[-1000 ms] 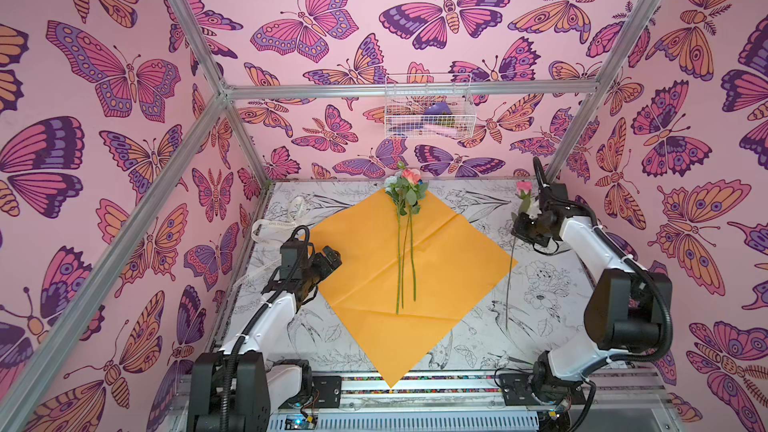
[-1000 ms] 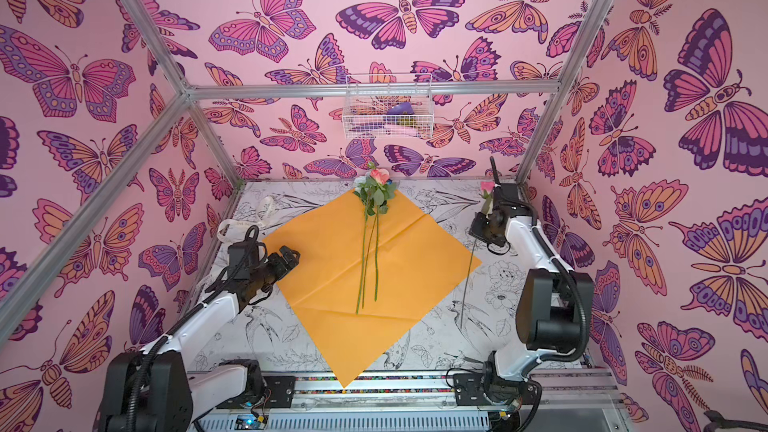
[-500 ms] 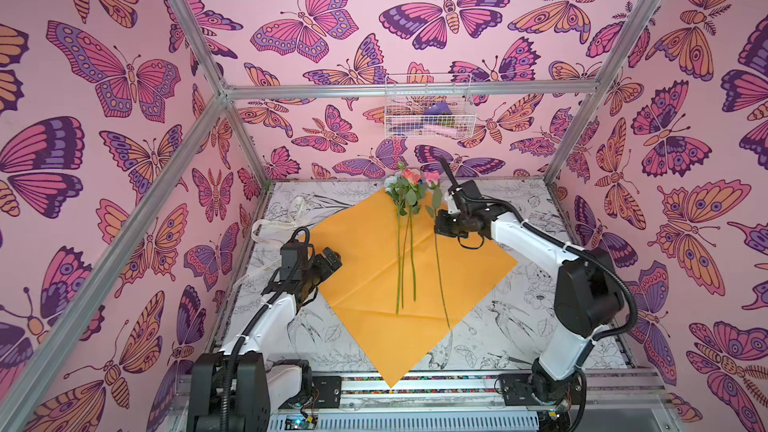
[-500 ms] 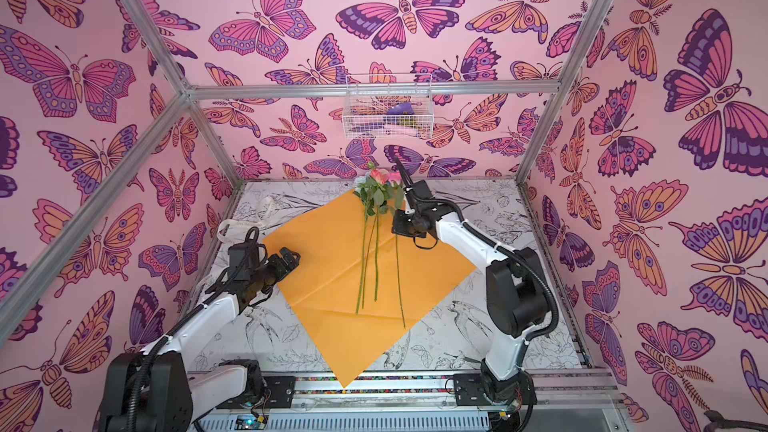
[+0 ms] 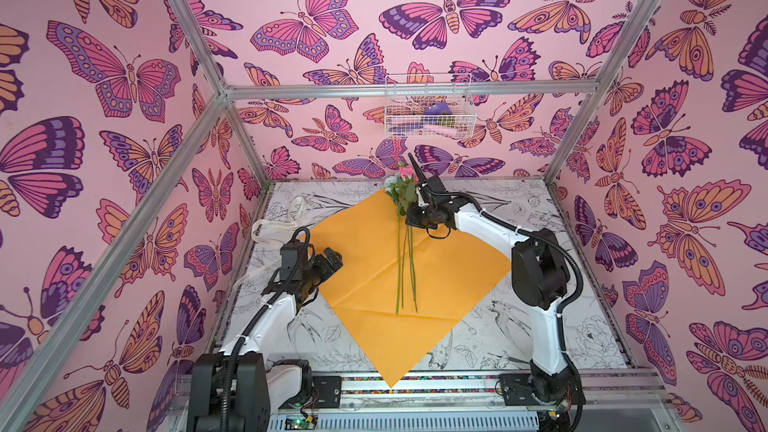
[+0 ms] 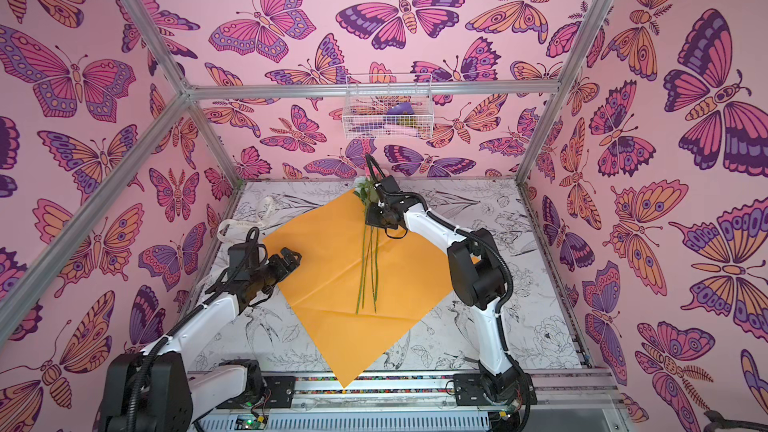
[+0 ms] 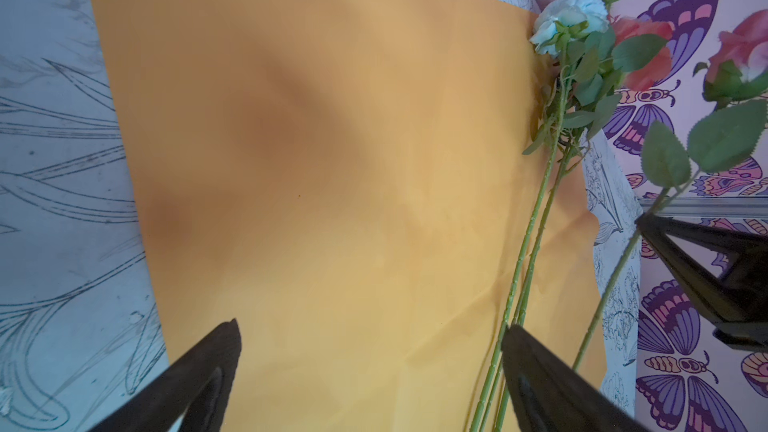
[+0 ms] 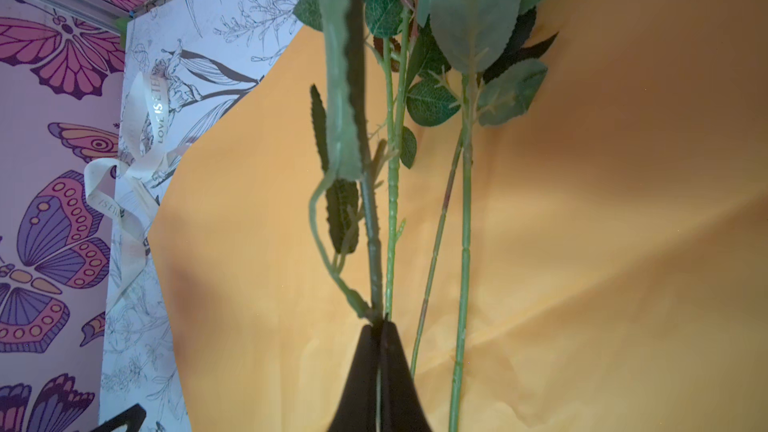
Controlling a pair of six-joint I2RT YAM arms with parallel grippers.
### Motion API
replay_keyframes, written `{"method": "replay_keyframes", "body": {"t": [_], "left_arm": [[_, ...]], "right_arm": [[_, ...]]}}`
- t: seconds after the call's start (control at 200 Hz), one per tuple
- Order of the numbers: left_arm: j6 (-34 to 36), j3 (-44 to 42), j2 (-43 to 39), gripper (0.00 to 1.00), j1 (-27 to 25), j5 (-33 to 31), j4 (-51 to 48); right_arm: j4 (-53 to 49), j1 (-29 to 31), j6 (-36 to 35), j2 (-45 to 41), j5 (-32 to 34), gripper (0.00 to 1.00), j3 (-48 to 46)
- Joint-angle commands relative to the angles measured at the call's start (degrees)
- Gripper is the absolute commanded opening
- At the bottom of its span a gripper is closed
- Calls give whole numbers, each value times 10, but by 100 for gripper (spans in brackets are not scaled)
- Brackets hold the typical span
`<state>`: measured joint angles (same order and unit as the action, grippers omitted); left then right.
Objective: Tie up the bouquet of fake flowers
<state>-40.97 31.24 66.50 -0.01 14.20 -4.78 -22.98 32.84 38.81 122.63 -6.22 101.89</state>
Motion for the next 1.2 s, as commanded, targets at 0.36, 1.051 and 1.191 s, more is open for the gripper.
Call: {"method": "replay_keyframes", "body": {"t": [0.36, 1.051, 1.191], "left_arm": [[5, -15, -5, 100, 3, 24, -4], [-69, -59, -32, 98, 1, 67, -37], [-72, -62, -51, 98, -9, 61, -90]], "right_arm": [[-18, 5, 10, 103, 48, 1, 98], [4, 5, 29, 52, 29, 39, 32], [13, 5, 29, 31, 24, 39, 3]]}}
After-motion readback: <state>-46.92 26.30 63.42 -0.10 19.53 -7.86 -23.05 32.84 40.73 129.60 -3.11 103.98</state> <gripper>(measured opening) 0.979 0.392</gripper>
